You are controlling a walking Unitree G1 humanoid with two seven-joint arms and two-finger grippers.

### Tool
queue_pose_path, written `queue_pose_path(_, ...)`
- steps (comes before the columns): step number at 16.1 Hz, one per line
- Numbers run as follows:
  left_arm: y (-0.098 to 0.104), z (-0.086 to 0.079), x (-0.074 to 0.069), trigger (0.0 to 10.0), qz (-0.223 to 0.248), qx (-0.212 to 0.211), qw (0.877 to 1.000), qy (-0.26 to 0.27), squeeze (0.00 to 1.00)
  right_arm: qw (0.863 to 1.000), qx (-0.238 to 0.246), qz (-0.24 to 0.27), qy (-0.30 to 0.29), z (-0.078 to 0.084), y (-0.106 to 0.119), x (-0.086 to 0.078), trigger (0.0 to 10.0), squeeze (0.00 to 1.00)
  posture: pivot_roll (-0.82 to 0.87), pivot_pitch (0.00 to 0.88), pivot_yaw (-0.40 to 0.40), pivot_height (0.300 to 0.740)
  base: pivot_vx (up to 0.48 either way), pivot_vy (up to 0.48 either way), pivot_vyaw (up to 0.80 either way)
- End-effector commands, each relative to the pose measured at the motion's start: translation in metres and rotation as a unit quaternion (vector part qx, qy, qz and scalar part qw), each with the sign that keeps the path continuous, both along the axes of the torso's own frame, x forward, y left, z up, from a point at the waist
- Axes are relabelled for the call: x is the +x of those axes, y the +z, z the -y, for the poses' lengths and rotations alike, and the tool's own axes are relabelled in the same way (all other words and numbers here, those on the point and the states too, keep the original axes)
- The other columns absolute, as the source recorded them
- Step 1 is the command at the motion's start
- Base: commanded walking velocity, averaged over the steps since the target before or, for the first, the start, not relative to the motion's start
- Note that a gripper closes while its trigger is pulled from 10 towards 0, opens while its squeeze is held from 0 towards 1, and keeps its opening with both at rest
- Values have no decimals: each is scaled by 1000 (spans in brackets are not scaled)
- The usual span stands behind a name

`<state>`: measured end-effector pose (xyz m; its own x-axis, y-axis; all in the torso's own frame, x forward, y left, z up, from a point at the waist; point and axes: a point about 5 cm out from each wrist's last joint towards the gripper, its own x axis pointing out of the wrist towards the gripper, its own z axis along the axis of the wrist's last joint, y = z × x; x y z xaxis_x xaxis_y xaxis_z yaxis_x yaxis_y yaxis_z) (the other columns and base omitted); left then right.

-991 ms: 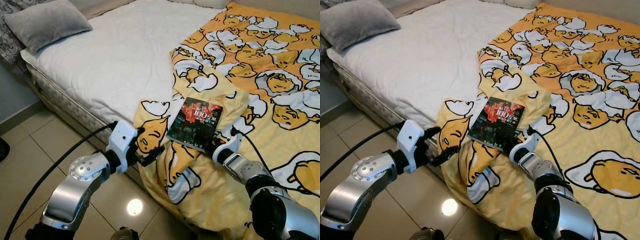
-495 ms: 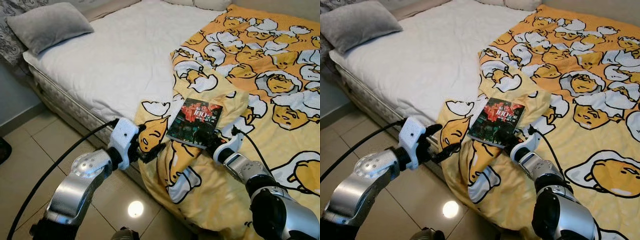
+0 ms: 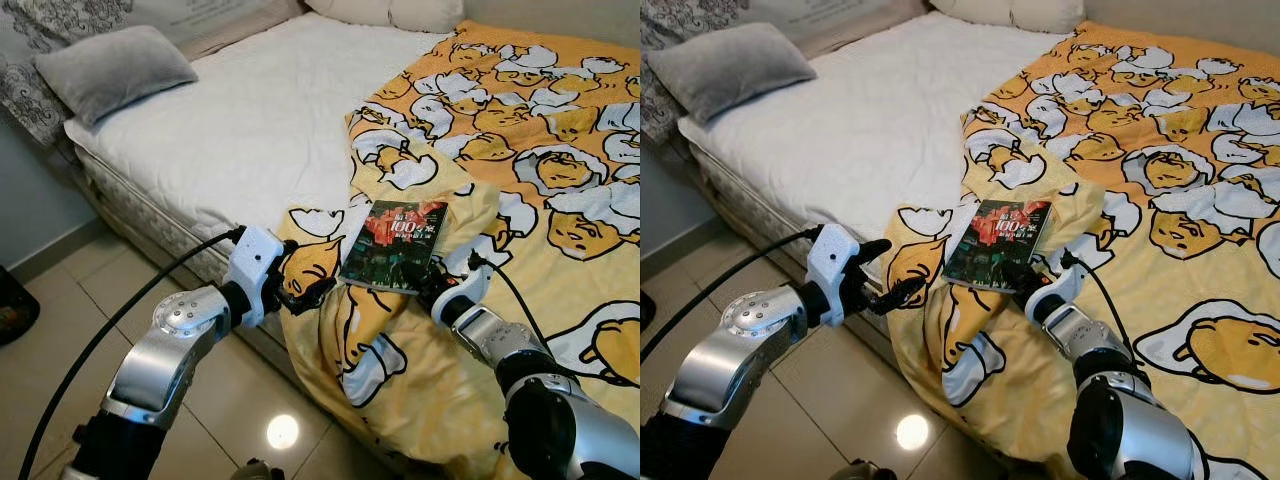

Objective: Clean up the room

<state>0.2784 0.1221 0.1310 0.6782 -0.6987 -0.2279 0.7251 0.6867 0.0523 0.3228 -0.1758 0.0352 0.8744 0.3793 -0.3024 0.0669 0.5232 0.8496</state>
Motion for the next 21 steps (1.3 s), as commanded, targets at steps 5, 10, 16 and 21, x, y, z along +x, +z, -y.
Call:
queue_pose_path(5, 9, -14, 14, 10000, 22, -26, 998, 59, 482, 995, -4, 94, 38, 15, 23, 5, 0, 0, -57, 0, 97, 740, 0, 0, 0)
queue_pose_path(10, 17, -30, 25, 10000, -1, -132, 986, 99, 478, 982, 53, 168, 62, 21, 47, 7, 0, 0, -60, 0, 94, 740, 0, 0, 0)
queue_pose_path(16, 7, -20, 22, 10000, -23, -136, 988, 72, 478, 980, 59, 167, 89, 13, 45, 1, 0, 0, -60, 0, 83, 740, 0, 0, 0)
queue_pose_path(21, -26, -21, 68, 10000, -151, -295, 934, 131, 1000, 970, 86, 181, 140, 7, 49, -4, 0, 0, -76, 0, 97, 740, 0, 0, 0)
